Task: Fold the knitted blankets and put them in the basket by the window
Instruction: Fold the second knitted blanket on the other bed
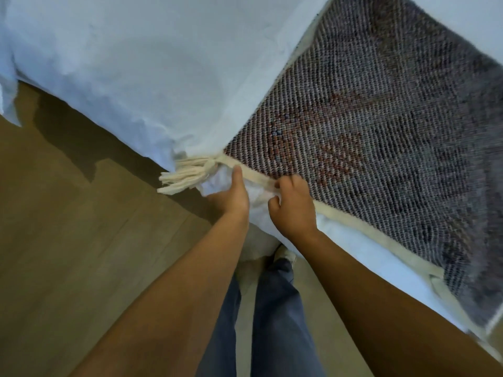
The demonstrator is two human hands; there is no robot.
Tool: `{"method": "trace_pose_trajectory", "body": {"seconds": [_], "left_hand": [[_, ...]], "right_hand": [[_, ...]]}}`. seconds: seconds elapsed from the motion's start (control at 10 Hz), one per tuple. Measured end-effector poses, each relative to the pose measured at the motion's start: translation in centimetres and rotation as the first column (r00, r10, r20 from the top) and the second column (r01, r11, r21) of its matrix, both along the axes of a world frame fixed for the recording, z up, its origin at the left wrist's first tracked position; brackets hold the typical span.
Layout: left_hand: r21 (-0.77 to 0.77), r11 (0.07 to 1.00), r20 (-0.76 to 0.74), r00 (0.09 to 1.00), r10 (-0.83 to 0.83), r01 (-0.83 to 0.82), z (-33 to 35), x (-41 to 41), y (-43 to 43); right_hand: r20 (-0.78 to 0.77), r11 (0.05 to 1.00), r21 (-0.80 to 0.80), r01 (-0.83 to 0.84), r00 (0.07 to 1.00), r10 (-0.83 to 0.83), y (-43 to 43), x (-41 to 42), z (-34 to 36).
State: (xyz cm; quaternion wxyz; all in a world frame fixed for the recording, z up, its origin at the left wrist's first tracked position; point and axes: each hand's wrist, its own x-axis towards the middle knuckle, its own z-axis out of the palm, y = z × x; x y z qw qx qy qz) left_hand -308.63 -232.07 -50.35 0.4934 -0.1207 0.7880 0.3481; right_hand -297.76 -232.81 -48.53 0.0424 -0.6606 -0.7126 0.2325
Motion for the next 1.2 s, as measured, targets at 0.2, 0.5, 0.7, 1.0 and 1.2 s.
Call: {"method": "trace_pose_trajectory", "body": {"seconds": [0.2, 0.5, 0.7, 1.0, 1.2], "left_hand": [[-0.005, 0.804, 0.007, 0.804, -0.595, 0.595, 1.8, 8.7, 0.4], [0.048, 0.759, 0.164, 0.744, -0.648, 0.650, 1.9, 19.0, -1.7], [-0.034, 0.785, -0.036, 0.784, -0.619, 0.619, 1.6, 21.6, -3.1], [-0.073, 0.628, 0.172, 0.630, -0.757, 0.775, 3.6, 30.4, -5.5], [-0.068, 0.543, 0.207, 0.544, -0.813, 0.837, 3.8, 35.5, -6.4]], "right_hand": [[0.173, 0.982, 0.057, 0.179, 0.967, -0.186, -2.2, 10.0, 0.6], [0.253, 0.996, -0.064, 0.057, 0.967, -0.039, -5.7, 21.6, -0.1], [0.066, 0.966, -0.247, -0.080, 0.993, 0.099, -5.6, 22.4, -1.0], [-0.040, 0.986, -0.046, 0.161, 0.986, -0.163, -7.8, 30.9, 1.5], [0.171, 0.973, -0.208, 0.104, 0.983, -0.069, -11.2, 36.0, -0.3]]}}
